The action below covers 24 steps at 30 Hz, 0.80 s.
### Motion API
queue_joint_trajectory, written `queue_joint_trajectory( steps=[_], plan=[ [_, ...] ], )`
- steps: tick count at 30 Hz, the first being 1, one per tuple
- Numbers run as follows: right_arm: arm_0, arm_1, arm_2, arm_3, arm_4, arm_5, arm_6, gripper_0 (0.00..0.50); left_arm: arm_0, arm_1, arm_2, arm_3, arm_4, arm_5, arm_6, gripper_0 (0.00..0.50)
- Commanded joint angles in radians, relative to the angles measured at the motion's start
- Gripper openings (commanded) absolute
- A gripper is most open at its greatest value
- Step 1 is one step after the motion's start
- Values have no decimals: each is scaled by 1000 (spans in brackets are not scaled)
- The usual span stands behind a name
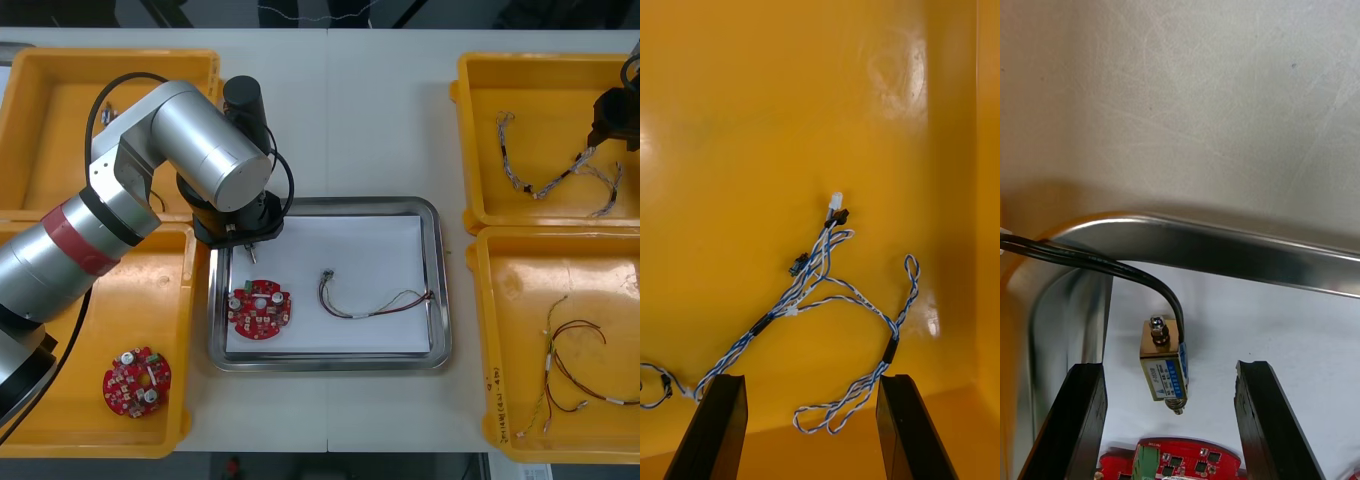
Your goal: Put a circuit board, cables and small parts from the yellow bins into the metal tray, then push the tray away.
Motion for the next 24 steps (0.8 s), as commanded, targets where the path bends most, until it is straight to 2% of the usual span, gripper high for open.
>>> queue_joint_trajectory(
  steps=[1,5,10,18,24],
  plan=[
    [-54,-43,-38,58,9,-46,-71,500,4,-20,-13,-38,-21,-9,5,500],
    [-52,-48,-46,86,10,-61,-128,500,4,-20,3,-56,-26,-6,19,500],
    [-49,-54,-46,99,26,-60,-197,500,-11,-20,29,-94,-32,51,38,500],
    [-32,-72,-46,101,38,-58,-214,500,-77,-14,98,-110,-4,171,68,500],
    [-8,-77,-53,101,12,-66,-226,500,-112,21,173,-117,20,235,59,500]
  ],
)
